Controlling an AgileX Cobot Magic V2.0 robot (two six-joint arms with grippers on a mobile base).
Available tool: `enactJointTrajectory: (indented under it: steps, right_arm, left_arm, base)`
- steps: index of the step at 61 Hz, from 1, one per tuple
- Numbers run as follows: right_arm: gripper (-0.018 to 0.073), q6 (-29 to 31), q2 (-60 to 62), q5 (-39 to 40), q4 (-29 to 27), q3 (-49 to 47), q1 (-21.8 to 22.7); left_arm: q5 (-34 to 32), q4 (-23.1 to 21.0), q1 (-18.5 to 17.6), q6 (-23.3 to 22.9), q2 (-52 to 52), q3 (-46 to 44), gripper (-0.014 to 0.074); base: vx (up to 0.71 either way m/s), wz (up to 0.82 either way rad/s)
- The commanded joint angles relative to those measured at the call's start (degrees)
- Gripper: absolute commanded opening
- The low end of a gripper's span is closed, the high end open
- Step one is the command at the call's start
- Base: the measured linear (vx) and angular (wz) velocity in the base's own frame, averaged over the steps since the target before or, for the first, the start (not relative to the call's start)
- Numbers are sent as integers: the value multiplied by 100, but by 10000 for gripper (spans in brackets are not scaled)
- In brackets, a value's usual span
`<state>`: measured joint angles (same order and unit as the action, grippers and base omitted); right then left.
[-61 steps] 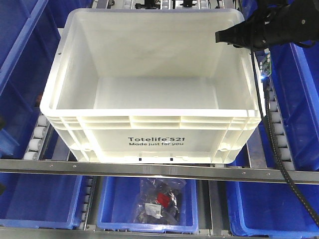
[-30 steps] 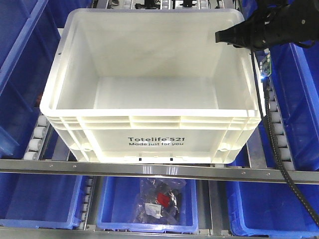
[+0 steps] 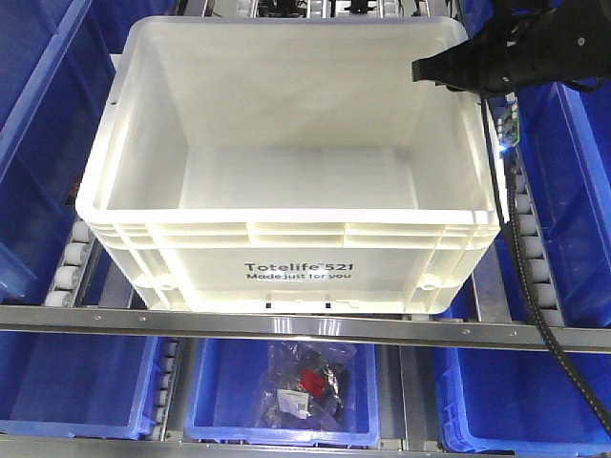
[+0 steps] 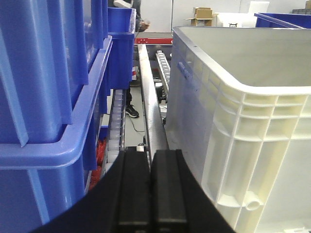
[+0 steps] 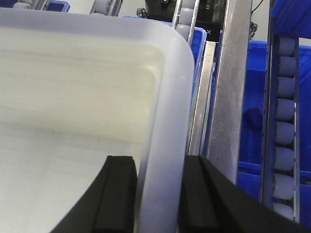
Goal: Place moving items into box and shelve
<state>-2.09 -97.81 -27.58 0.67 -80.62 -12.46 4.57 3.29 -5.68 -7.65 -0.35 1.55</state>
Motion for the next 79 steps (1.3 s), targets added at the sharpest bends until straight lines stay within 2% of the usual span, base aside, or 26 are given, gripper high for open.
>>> enactJointTrajectory:
  steps: [1, 37, 60, 69, 79]
  right_arm:
    - [232, 83, 295, 521, -67, -230, -54]
    - [232, 83, 304, 587, -67, -230, -54]
    - [232, 108, 914, 393, -67, -230, 20]
    - [232, 149, 1213, 482, -67, 120, 178]
    - [232, 149, 1434, 614, -406, 679, 482]
  left_arm:
    - [-457, -52, 18, -6, -117, 104, -7]
    - [-457, -52, 18, -6, -117, 104, -7]
    - [-457, -52, 18, -6, -117, 104, -7]
    - [-457, -52, 18, -6, -117, 104, -7]
    - [-457, -52, 18, -6, -117, 104, -7]
  base:
    - [0, 0]
    - [0, 0]
    - [0, 0]
    - [0, 0]
    - [0, 0]
